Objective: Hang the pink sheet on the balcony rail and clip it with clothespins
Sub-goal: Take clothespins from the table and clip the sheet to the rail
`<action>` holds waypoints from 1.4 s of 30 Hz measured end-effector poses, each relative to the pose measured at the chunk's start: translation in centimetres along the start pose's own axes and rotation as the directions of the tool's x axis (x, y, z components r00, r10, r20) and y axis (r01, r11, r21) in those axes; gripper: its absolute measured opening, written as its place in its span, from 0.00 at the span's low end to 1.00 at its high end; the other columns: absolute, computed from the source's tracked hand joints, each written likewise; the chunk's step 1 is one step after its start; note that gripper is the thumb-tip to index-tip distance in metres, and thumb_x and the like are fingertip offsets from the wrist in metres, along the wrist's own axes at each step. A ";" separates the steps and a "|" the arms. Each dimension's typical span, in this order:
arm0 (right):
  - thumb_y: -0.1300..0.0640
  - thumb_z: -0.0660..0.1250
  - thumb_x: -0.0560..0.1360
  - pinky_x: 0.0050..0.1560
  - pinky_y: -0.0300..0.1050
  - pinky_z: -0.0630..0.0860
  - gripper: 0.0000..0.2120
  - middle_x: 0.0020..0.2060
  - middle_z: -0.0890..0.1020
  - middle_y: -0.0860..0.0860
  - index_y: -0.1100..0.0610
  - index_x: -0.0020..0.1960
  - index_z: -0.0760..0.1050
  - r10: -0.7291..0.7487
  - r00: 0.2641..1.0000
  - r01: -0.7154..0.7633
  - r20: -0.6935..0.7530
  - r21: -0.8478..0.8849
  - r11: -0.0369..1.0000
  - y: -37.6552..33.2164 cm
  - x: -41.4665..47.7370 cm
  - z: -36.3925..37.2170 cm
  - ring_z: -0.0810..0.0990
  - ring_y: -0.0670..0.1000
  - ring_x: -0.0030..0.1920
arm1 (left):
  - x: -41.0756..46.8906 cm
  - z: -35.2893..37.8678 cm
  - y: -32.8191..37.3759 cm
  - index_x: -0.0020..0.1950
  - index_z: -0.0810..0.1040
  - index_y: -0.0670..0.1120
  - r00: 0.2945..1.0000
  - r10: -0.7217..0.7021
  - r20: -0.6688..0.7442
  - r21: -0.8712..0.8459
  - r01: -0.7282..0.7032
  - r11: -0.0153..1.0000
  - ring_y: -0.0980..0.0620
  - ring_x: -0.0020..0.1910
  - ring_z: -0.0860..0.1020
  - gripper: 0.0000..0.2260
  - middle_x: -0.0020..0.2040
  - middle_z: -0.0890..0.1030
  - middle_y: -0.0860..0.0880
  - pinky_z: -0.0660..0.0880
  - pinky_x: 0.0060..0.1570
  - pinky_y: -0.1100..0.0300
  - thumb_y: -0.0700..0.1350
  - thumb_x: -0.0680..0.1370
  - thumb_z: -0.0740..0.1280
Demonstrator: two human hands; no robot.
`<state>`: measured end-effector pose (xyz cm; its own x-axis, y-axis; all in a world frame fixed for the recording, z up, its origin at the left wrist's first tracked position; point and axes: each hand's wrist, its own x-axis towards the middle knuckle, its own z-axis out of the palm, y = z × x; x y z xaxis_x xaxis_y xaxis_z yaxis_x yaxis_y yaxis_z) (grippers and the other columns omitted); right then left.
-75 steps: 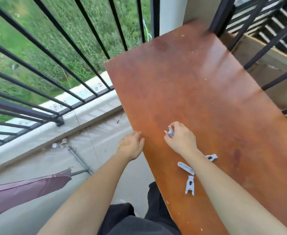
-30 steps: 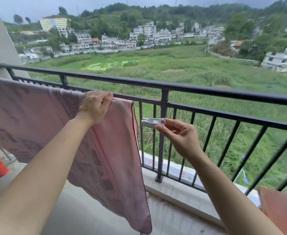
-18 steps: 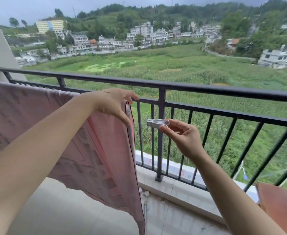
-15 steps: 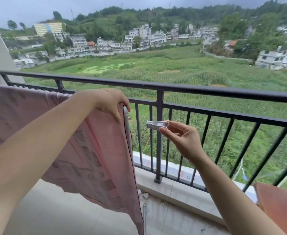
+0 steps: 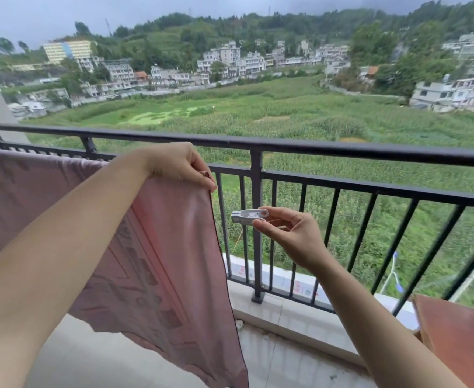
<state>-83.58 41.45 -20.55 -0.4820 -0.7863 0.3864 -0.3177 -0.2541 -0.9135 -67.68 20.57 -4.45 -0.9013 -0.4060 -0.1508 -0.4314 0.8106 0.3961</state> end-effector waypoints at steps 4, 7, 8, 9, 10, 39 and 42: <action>0.53 0.77 0.69 0.48 0.41 0.82 0.18 0.46 0.87 0.51 0.56 0.57 0.82 -0.005 1.000 0.005 0.000 0.008 1.000 0.1 -0.1 1.0 0.85 0.49 0.45 | 1.1 1.3 0.8 0.48 0.87 0.56 0.998 0.034 -0.046 0.043 -0.032 0.999 0.63 0.47 0.81 0.07 0.44 0.85 0.61 0.76 0.57 0.59 0.55 0.72 0.74; 0.51 0.76 0.68 0.45 0.41 0.82 0.18 0.44 0.87 0.51 0.58 0.55 0.84 -0.014 0.999 0.015 -0.036 0.028 0.999 0.2 -0.4 1.5 0.84 0.45 0.42 | 0.9 1.4 0.2 0.49 0.87 0.55 0.997 0.055 -0.055 -0.009 -0.055 0.998 0.63 0.49 0.81 0.08 0.45 0.85 0.60 0.76 0.60 0.58 0.54 0.72 0.74; 0.50 0.76 0.68 0.44 0.41 0.82 0.18 0.44 0.87 0.52 0.59 0.54 0.84 -0.012 0.999 0.015 -0.053 0.053 0.998 0.2 -0.4 1.7 0.84 0.46 0.42 | 0.8 1.4 0.1 0.49 0.87 0.55 0.997 0.065 -0.052 -0.017 -0.066 0.998 0.62 0.50 0.81 0.08 0.46 0.86 0.60 0.76 0.60 0.58 0.54 0.72 0.74; 0.50 0.76 0.68 0.43 0.42 0.82 0.18 0.43 0.87 0.52 0.59 0.53 0.84 -0.009 0.997 0.015 -0.076 0.070 0.997 0.3 -0.3 1.9 0.85 0.49 0.42 | 0.6 1.4 0.0 0.50 0.87 0.55 0.996 0.073 -0.048 -0.025 -0.074 0.997 0.62 0.50 0.81 0.08 0.46 0.86 0.59 0.75 0.61 0.58 0.54 0.72 0.74; 0.50 0.76 0.68 0.42 0.45 0.81 0.17 0.42 0.87 0.52 0.59 0.52 0.85 -0.010 0.995 0.018 -0.102 0.075 0.997 0.3 -0.2 2.2 0.85 0.52 0.41 | 0.5 1.4 -0.1 0.50 0.87 0.55 0.996 0.077 -0.049 -0.035 -0.078 0.996 0.61 0.51 0.81 0.08 0.46 0.86 0.59 0.75 0.61 0.58 0.53 0.72 0.74; 0.51 0.67 0.79 0.42 0.35 0.78 0.14 0.49 0.83 0.53 0.55 0.62 0.77 0.084 0.985 -0.080 -0.150 0.032 0.996 0.0 1.5 2.5 0.82 0.47 0.45 | 1.9 5.0 1.4 0.49 0.84 0.52 0.841 -0.030 -0.540 0.033 0.057 0.998 0.48 0.49 0.81 0.17 0.47 0.85 0.46 0.76 0.51 0.50 0.62 0.77 0.63; 0.52 0.64 0.80 0.49 0.44 0.81 0.14 0.49 0.81 0.50 0.55 0.64 0.75 0.089 0.962 -0.129 -0.257 -0.142 0.981 0.5 -0.1 -1.1 0.82 0.51 0.50 | 3.3 7.6 5.2 0.66 0.77 0.49 0.731 0.114 -0.673 0.227 0.057 0.972 0.44 0.65 0.73 0.19 0.66 0.77 0.46 0.68 0.62 0.48 0.57 0.81 0.57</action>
<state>-84.52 42.04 -20.89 -0.7023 -0.6344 0.3229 -0.3652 -0.0682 -0.9284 -73.23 26.60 -9.74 -0.6822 -0.4886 0.5440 -0.4798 0.8605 0.1713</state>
